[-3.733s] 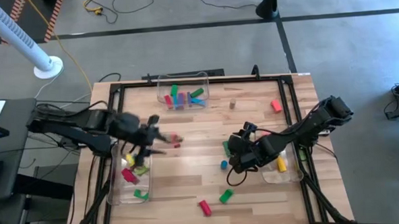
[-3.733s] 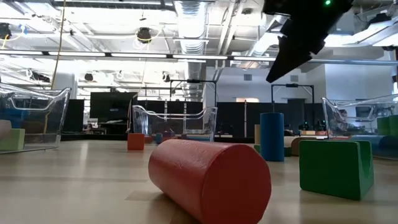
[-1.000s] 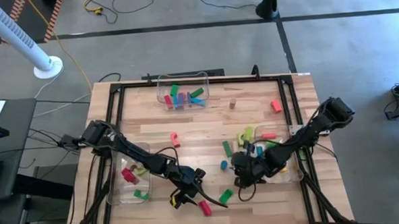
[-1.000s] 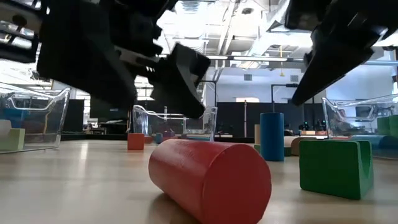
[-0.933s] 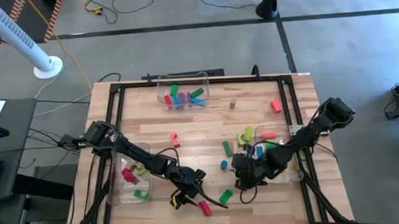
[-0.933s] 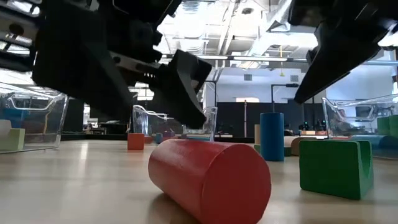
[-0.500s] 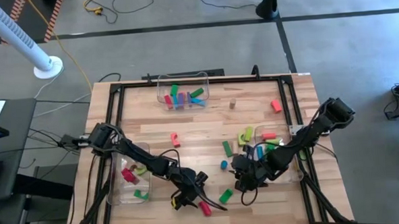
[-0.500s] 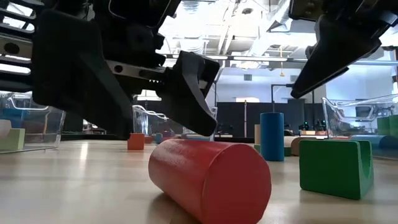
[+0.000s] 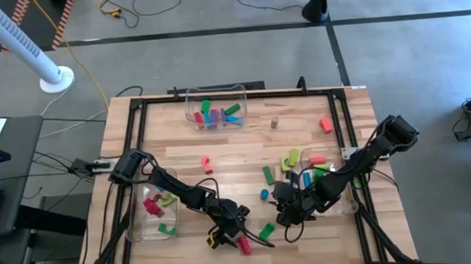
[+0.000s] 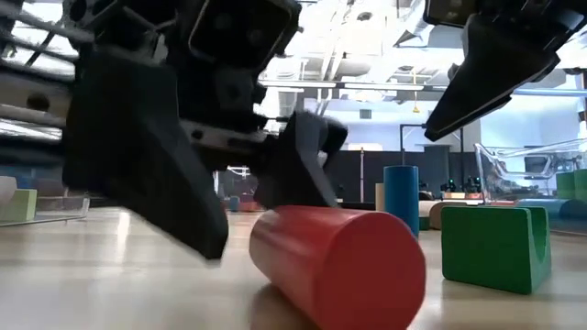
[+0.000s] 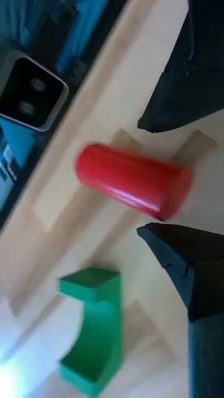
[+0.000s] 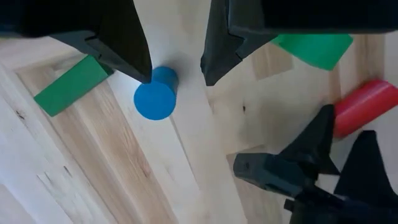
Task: Sort blocks by size
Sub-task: Put the red cylindrical block into the right transparent bin
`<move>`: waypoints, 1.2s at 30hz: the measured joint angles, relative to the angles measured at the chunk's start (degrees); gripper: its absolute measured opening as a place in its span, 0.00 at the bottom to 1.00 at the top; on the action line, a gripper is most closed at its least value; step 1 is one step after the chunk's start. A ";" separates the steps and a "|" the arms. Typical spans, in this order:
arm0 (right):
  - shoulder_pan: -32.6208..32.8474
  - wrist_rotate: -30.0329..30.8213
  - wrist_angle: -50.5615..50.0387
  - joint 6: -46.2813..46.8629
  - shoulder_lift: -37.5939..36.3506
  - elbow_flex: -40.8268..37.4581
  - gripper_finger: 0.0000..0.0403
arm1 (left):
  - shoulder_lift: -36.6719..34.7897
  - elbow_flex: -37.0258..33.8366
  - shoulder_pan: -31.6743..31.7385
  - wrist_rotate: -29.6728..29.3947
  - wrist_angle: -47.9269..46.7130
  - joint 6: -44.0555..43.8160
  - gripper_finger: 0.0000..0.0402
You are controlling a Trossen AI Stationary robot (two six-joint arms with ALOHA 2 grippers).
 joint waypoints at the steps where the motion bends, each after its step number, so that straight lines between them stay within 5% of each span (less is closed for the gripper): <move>1: 0.19 0.00 0.04 0.00 0.00 0.00 0.44 | -0.09 0.16 0.00 0.34 0.00 -0.02 0.59; 36: 0.45 0.15 0.05 0.05 0.00 -0.02 0.44 | 0.27 0.25 -0.02 -0.99 -0.44 -0.63 0.34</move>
